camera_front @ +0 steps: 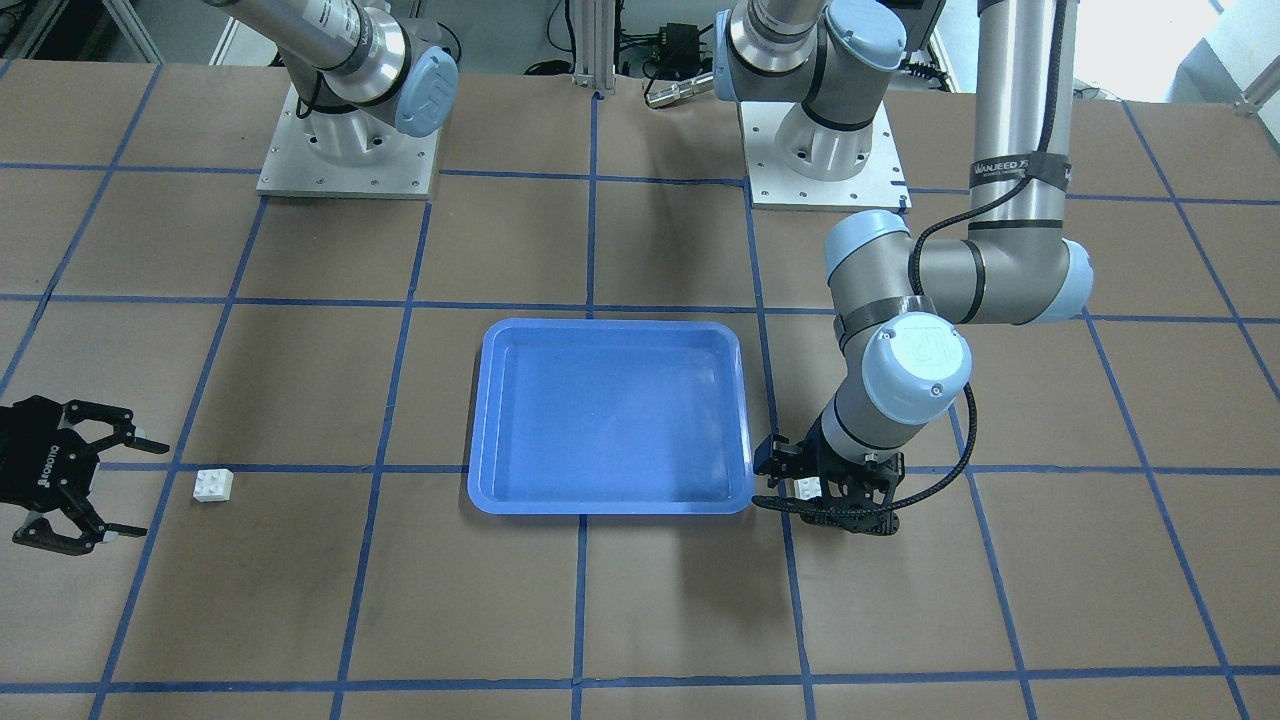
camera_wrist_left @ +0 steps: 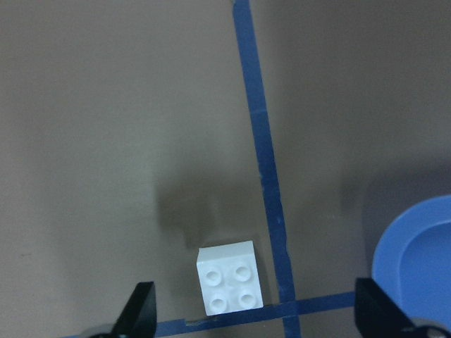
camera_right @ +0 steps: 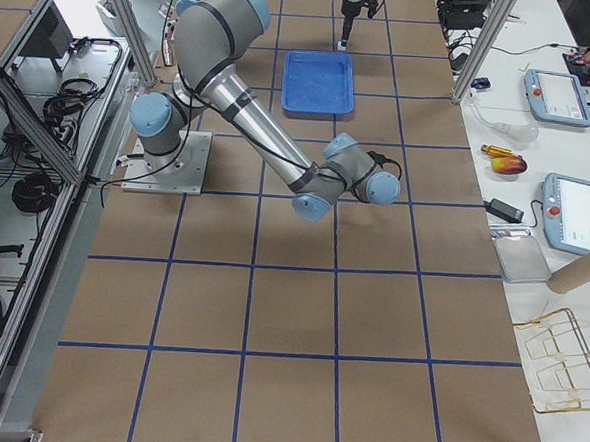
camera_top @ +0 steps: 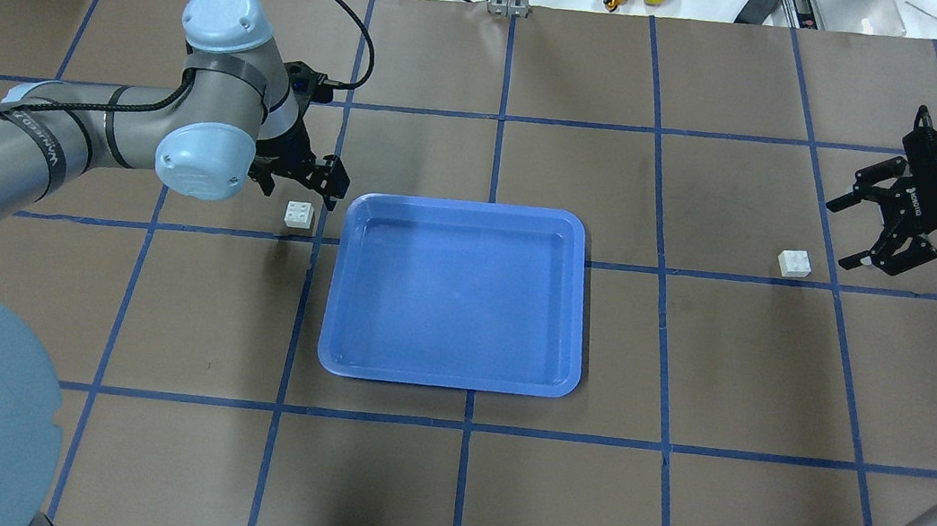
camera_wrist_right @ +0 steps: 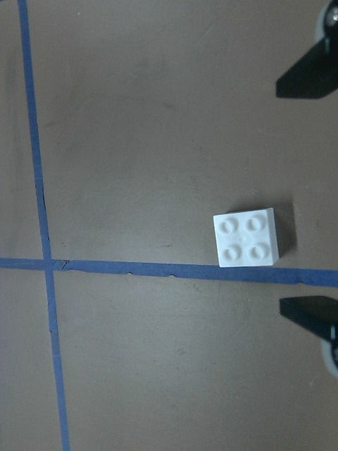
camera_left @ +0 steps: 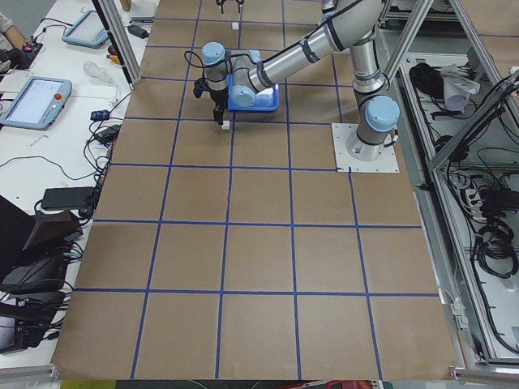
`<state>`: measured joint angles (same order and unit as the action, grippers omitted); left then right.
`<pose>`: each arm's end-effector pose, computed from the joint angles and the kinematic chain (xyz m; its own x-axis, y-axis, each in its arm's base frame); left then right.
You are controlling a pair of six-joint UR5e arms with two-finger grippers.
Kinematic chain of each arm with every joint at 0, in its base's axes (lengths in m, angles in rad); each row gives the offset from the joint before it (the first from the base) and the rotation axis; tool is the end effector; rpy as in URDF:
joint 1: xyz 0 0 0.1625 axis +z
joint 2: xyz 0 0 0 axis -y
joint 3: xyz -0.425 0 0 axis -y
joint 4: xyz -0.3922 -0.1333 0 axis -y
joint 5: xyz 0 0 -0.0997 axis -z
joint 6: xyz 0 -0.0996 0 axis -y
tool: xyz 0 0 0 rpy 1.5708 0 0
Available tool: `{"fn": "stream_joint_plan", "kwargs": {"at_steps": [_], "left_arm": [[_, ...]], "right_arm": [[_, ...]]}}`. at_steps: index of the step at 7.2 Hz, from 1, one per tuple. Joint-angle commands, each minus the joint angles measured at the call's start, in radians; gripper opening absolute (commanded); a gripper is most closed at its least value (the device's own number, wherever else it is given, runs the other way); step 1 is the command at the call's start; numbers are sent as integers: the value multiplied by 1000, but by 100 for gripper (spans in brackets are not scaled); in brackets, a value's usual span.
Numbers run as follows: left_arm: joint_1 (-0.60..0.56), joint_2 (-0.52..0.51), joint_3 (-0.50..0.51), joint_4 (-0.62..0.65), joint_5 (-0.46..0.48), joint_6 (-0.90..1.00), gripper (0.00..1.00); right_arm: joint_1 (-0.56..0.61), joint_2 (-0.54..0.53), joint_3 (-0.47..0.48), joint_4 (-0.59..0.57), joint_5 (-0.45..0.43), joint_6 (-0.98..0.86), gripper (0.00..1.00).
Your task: Assemble white blocks and place on blue tray
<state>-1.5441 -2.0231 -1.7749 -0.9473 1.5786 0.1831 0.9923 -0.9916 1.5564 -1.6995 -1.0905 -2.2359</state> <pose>-0.1167 -0.5961 0.2026 -0.9878 0.1559 -0.0017 0.1558 0.9872 0.0338 -0.1872 -0.6146 0.1861 0.0024 -0.9973 -0.0739 -0.8062 0.0418 -0.5902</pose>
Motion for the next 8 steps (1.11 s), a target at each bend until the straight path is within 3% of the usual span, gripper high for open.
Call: {"fn": "stream_joint_plan", "kwargs": {"at_steps": [1,3,5,7,8], "left_arm": [[1,-22,-4,8,4,-10,94],[2,-31,3,16,6,-11,86],[22,-39,-7,16,4,-13,71],[22,-42,-4,15,3,-77,57],[22,-43,-1,15,-2,-109,55]], "right_arm": [[8,1,39,6,3,-36,100],[9,2,71,-3,1,-37,96],[9,30,71,-9,0,-36,89],[9,25,71,-8,-6,-34,72],[9,25,70,-8,-6,-34,63]]}}
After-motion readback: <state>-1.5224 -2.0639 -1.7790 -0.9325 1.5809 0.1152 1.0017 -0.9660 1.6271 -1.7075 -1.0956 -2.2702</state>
